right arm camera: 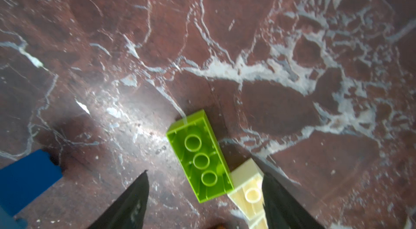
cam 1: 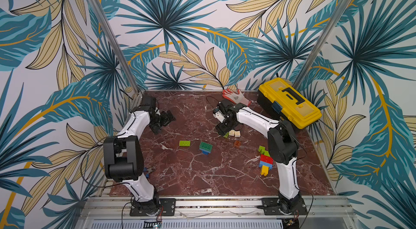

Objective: Assemble a carrot with lego
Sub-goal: Move the lego brick at the center of the board, then pick up the lego brick from the center of the board.

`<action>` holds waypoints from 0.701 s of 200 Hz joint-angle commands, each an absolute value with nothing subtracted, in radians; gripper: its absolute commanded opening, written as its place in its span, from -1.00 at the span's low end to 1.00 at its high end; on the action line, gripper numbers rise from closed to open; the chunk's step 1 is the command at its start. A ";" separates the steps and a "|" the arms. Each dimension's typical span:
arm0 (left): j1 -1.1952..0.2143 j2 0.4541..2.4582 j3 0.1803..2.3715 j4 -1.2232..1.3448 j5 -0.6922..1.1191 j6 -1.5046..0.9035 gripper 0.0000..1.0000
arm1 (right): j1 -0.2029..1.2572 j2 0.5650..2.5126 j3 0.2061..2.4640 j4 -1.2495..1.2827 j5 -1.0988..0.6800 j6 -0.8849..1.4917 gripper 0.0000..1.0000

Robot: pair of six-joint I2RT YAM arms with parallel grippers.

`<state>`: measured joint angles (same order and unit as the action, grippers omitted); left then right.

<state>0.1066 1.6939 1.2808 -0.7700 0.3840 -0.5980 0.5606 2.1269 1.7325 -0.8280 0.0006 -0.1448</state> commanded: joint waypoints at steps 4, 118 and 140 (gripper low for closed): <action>0.124 1.677 1.270 -0.752 0.395 -0.584 0.99 | 0.548 2.189 1.778 -0.867 -0.047 -0.208 0.56; 0.126 1.666 1.245 -0.709 0.498 -0.577 0.99 | 0.539 2.213 1.710 -0.892 -0.072 -0.207 -0.20; 0.102 1.644 1.230 -0.709 0.503 -0.586 0.99 | 0.539 2.198 1.718 -0.900 -0.078 -0.192 -0.34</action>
<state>0.1181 1.6924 1.2564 -0.7269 0.4782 -0.5911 0.5400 2.2192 1.7443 -0.8577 -0.0555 -0.2092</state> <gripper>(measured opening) 0.994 0.348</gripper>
